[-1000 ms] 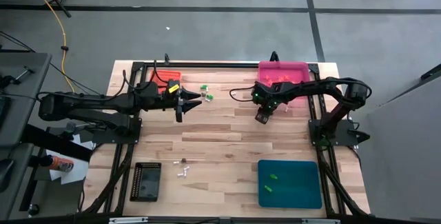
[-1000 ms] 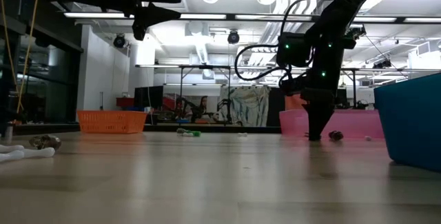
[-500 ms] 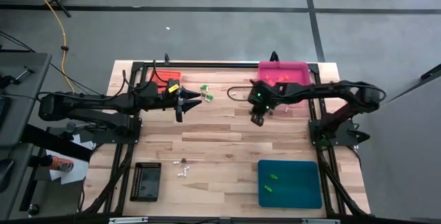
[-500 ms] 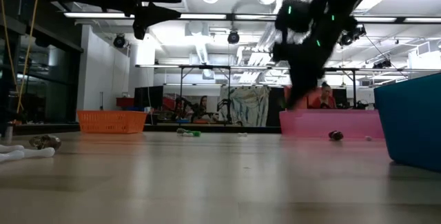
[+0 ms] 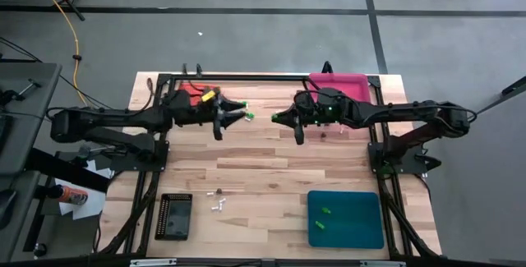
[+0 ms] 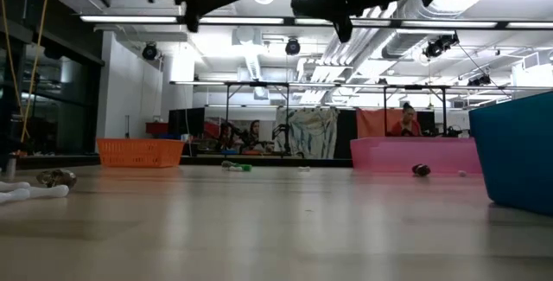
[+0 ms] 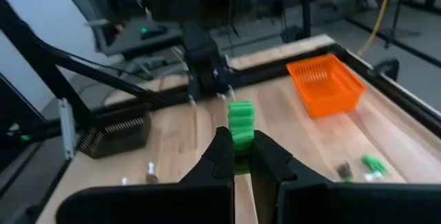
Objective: Sort Halloween decoration
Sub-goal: Put the bottom right green skeleton toy into the blue bin
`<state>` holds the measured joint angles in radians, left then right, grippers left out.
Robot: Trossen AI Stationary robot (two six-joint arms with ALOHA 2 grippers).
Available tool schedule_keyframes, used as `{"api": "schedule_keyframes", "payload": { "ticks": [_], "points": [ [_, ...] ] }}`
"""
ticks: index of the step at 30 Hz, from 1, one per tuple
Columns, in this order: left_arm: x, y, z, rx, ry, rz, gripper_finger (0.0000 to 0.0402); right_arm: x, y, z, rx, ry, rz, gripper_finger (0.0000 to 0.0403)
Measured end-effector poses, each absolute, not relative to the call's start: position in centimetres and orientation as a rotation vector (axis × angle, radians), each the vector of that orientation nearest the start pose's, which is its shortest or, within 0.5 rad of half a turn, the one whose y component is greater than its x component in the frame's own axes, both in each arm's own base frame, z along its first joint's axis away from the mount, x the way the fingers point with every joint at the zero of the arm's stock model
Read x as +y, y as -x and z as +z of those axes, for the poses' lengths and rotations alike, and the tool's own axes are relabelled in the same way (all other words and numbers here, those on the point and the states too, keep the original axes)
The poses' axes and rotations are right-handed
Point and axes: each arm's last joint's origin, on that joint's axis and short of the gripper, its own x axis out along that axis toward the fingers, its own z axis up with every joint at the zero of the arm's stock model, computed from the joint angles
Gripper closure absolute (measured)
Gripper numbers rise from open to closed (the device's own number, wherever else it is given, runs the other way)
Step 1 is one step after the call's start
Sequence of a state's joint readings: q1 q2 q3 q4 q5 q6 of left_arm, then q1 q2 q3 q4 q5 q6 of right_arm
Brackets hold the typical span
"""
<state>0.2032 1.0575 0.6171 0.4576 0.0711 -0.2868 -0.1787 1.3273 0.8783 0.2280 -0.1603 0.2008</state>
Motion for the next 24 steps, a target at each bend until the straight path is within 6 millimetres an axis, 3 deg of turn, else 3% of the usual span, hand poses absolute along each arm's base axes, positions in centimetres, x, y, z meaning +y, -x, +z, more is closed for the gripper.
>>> {"api": "schedule_keyframes", "payload": {
  "ticks": [4,8,24],
  "points": [
    [4.2,-25.6,28.9,0.055,0.202,0.083,0.0245,-4.1,-29.5,28.9,0.191,-0.223,-0.006,0.0401],
    [4.3,-27.0,29.5,0.075,0.184,0.080,0.0245,-3.3,-29.6,28.9,0.192,-0.195,0.024,0.0401],
    [4.4,-27.2,29.5,0.095,0.184,0.082,0.0245,-2.9,-29.6,28.9,0.191,-0.200,0.030,0.0402]
  ]
}}
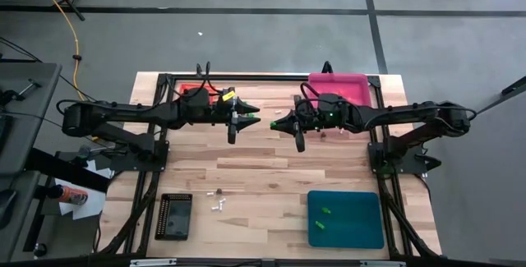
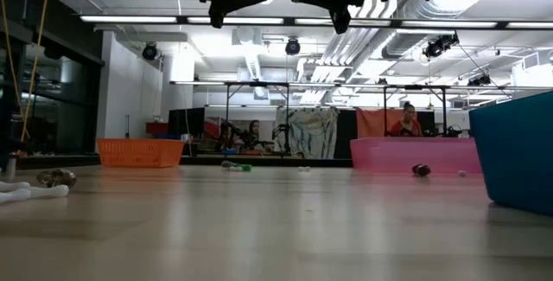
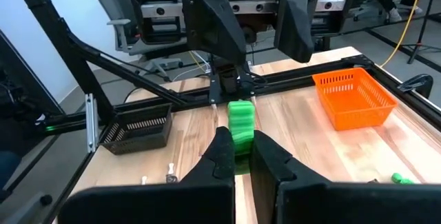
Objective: Sort Halloween decoration
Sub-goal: Put the bottom right green skeleton toy into the blue bin
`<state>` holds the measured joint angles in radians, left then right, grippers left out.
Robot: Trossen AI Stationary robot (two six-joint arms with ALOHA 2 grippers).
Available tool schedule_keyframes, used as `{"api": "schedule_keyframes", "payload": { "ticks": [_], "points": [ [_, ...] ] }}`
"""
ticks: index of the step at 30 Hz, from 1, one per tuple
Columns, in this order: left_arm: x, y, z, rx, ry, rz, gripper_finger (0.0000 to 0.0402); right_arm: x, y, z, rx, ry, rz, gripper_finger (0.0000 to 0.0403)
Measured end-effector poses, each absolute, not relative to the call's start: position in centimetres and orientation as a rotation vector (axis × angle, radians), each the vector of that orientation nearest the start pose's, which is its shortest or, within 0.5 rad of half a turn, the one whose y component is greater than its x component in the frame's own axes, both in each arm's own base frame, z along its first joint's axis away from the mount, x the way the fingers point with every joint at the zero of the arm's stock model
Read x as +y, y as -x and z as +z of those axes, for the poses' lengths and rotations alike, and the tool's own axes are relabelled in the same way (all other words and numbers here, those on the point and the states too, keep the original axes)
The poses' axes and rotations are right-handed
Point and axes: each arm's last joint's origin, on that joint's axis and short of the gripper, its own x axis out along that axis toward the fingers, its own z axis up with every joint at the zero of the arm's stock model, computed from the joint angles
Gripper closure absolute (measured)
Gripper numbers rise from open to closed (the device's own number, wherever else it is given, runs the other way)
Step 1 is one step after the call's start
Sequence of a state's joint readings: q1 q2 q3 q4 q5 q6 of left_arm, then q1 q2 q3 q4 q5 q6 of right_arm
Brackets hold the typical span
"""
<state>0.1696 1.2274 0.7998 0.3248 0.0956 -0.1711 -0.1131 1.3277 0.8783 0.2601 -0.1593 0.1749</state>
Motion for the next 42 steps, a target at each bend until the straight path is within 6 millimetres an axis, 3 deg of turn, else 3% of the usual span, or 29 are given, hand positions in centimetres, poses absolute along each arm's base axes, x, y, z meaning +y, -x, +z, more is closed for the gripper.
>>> {"api": "schedule_keyframes", "payload": {
  "ticks": [4,7,11,18,22,25,29,34,38,42],
  "points": [
    [4.4,-27.2,29.5,0.095,0.181,0.083,0.0245,-2.9,-29.6,28.9,0.193,-0.221,0.046,0.0399],
    [4.4,-27.2,29.5,0.096,0.161,0.082,0.0245,-2.5,-29.5,28.9,0.221,-0.325,0.151,0.0395],
    [4.4,-27.2,29.5,0.096,0.149,0.082,0.0245,-0.3,-28.7,28.0,0.427,-0.548,0.352,0.0393],
    [4.4,-27.1,29.3,0.119,0.152,0.090,0.0245,8.3,-25.5,24.7,1.024,-0.794,0.465,0.0392],
    [4.4,-27.1,29.3,0.119,0.146,0.089,0.0245,13.4,-22.2,23.2,1.320,-0.846,0.366,0.0392],
    [4.4,-27.1,29.3,0.119,0.134,0.088,0.0245,15.9,-19.7,21.8,1.464,-0.896,0.217,0.0391],
    [4.4,-27.1,29.2,0.126,0.135,0.090,0.0245,17.4,-17.3,20.2,1.465,-0.908,0.003,0.0391],
    [4.4,-27.1,29.2,0.132,0.109,0.090,0.0245,17.3,-16.8,18.8,1.366,-0.875,-0.151,0.0391],
    [4.5,-27.1,29.2,0.135,0.109,0.095,0.0245,17.3,-17.2,17.7,1.380,-0.801,-0.161,0.0395],
    [4.4,-27.1,29.2,0.134,0.120,0.096,0.0245,18.1,-17.9,16.5,1.376,-0.688,-0.057,0.0399]
  ]
}}
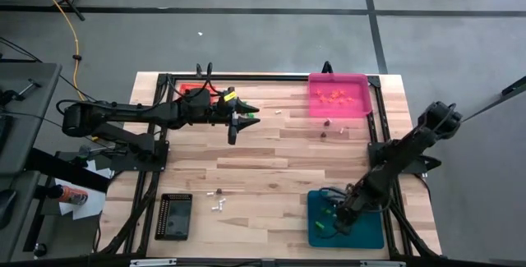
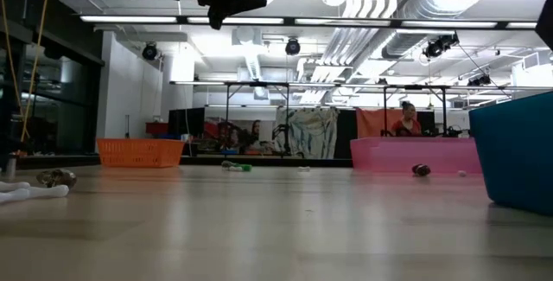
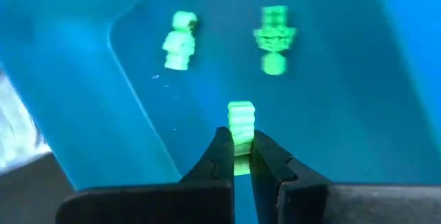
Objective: Sort Halloween decoration
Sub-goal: Put the bottom right green skeleton toy into the blue bin
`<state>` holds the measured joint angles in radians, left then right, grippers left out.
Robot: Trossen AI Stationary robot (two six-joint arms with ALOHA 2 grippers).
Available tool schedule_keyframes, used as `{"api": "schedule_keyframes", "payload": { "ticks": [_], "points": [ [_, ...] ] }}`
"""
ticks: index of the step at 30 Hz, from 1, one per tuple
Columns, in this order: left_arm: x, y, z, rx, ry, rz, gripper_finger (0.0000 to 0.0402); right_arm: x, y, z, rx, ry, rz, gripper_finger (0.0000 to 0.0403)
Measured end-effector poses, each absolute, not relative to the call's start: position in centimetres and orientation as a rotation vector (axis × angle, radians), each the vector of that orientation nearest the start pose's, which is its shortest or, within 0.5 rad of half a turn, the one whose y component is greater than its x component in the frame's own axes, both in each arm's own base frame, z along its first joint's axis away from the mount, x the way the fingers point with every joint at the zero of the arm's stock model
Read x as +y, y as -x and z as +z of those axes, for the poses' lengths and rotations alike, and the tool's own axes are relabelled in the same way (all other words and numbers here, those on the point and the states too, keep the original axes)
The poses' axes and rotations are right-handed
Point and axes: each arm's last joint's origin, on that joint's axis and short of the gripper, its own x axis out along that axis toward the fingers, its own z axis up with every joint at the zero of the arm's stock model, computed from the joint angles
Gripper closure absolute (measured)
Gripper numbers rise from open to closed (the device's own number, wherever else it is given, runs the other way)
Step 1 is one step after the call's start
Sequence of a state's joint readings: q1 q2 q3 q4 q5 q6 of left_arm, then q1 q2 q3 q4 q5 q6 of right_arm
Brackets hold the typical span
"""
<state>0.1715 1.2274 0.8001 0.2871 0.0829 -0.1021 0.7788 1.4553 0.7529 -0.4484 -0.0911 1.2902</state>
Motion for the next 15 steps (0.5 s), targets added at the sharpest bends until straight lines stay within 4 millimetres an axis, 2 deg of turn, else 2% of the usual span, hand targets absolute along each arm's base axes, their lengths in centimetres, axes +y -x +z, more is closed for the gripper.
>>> {"api": "schedule_keyframes", "payload": {
  "ticks": [8,12,15],
  "points": [
    [4.5,-27.1,29.2,0.133,0.143,0.112,0.0245,19.5,-19.5,16.0,1.444,-0.436,-0.040,0.0401],
    [4.5,-27.1,29.1,0.135,0.143,0.116,0.0245,20.1,-20.0,15.4,1.466,-0.435,-0.046,0.0397],
    [4.5,-27.1,29.1,0.136,0.143,0.116,0.0245,20.4,-20.3,15.2,1.458,-0.444,-0.035,0.0378]
  ]
}}
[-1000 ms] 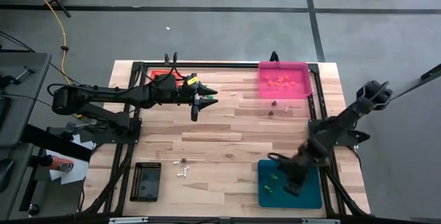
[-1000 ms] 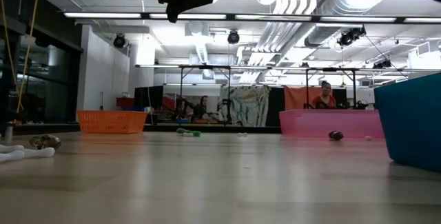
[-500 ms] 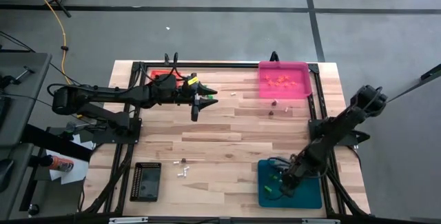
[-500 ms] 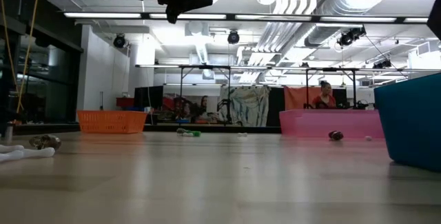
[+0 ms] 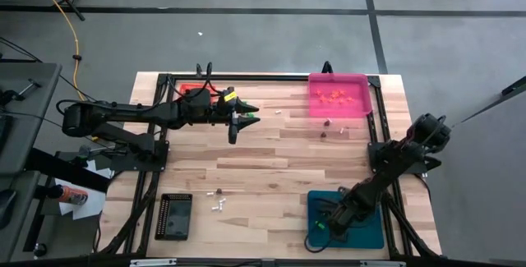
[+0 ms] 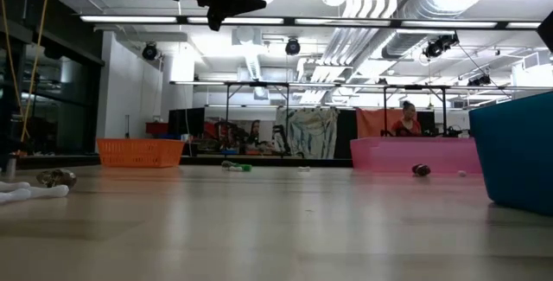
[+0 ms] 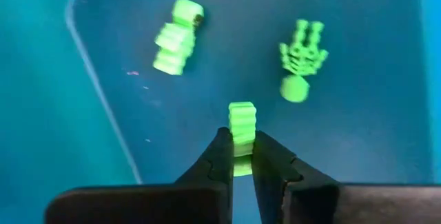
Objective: Sort Halloween decoration
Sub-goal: Put the bottom right green skeleton toy into the blue bin, then put the bottom green skeleton toy into the blue bin
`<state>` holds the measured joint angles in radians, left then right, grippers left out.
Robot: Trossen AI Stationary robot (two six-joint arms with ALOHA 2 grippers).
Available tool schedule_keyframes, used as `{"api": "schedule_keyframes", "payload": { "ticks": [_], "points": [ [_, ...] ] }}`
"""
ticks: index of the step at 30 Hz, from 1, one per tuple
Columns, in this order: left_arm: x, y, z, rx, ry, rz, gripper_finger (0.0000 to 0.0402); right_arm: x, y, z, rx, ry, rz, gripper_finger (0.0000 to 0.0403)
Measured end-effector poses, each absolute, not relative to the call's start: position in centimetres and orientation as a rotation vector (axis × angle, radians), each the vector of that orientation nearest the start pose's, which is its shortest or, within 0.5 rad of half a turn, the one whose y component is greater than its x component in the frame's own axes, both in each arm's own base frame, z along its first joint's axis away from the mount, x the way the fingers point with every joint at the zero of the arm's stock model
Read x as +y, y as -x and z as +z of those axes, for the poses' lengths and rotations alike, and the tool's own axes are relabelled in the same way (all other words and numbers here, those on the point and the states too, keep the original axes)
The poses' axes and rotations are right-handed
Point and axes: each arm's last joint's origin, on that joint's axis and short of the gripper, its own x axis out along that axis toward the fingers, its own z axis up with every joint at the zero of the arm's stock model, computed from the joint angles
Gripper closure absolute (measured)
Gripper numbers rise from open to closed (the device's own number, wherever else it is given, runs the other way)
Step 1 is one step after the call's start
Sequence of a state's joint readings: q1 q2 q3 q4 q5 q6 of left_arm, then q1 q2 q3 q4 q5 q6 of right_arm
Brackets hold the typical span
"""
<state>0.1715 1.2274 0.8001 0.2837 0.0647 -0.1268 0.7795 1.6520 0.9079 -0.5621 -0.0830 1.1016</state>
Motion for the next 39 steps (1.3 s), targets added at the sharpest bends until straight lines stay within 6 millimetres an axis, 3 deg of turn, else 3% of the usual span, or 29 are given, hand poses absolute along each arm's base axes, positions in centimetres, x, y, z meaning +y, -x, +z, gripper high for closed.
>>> {"api": "schedule_keyframes", "payload": {
  "ticks": [12,16,20,24,27,30,33,39],
  "points": [
    [4.5,-27.1,29.1,0.138,0.144,0.116,0.0245,20.6,-20.5,15.5,1.445,-0.493,-0.044,0.0254],
    [4.5,-27.1,29.1,0.138,0.144,0.116,0.0245,20.6,-20.7,18.1,1.458,-0.457,0.074,0.0227],
    [4.6,-27.0,29.3,0.129,0.144,0.120,0.0245,19.1,-20.1,21.8,1.369,-0.374,0.059,0.0226],
    [4.6,-26.7,29.6,0.114,0.144,0.115,0.0245,16.0,-20.1,25.2,1.176,-0.349,-0.036,0.0231],
    [4.5,-26.4,30.0,0.102,0.169,0.106,0.0245,12.8,-21.0,26.3,1.040,-0.329,-0.146,0.0236],
    [4.4,-25.9,30.6,0.076,0.199,0.099,0.0245,9.5,-22.6,26.4,0.933,-0.288,-0.198,0.0238],
    [4.3,-25.4,31.1,0.062,0.200,0.098,0.0245,6.2,-25.1,26.6,0.789,-0.281,-0.143,0.0238],
    [4.1,-25.1,31.5,0.042,0.241,0.079,0.0245,0.4,-28.4,29.2,0.409,-0.243,-0.066,0.0238]
  ]
}}
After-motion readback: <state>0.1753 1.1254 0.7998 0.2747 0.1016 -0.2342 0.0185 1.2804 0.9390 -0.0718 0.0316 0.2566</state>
